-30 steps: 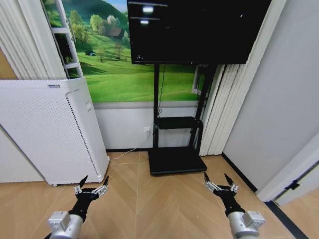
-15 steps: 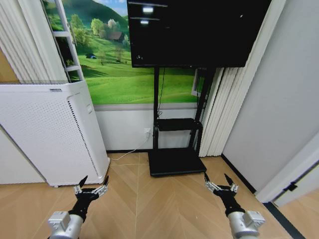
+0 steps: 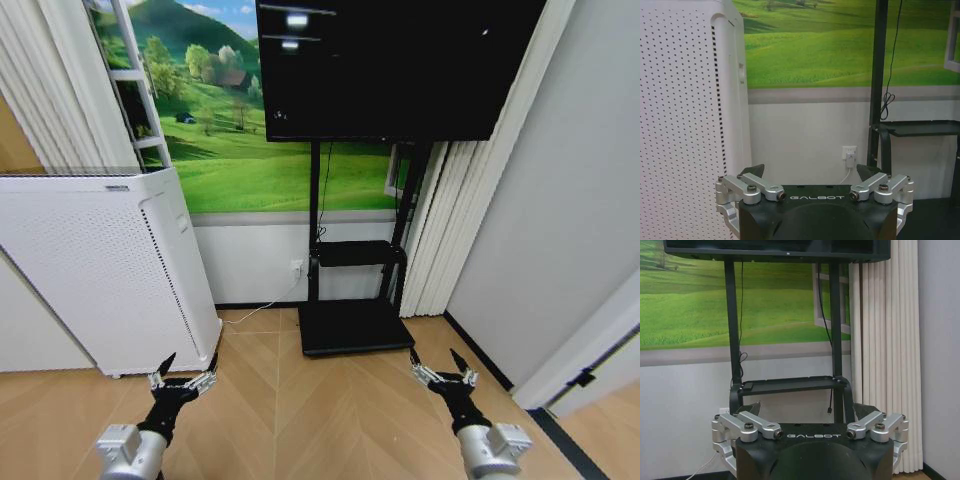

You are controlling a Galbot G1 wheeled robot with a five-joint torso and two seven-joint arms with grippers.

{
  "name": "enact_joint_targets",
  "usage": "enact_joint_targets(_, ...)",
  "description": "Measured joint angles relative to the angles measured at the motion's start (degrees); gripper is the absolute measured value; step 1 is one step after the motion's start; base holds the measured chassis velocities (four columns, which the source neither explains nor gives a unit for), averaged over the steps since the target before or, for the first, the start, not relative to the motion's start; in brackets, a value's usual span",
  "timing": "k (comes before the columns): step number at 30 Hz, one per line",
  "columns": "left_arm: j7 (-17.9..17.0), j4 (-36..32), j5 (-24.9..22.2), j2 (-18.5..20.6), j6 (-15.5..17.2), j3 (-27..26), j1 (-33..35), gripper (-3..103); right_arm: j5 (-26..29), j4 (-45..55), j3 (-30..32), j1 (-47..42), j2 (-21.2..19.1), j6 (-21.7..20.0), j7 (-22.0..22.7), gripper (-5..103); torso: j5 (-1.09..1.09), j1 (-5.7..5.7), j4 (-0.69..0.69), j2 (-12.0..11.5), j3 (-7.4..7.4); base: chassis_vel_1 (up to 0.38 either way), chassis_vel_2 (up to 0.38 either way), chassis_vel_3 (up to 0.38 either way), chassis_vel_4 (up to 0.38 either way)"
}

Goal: Pick up the trash bin and place the garbage on the floor into it.

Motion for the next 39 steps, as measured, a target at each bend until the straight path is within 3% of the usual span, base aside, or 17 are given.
enact_joint_targets(39,0.0,0.0,0.0,0.0,0.0,0.0,0.0,100,0.0,0.0,0.0,0.0,0.0,0.0,0.0,100,0.01,3.98,0.0,9.5,5.49,0.054,0.052,-0.055,-0.054)
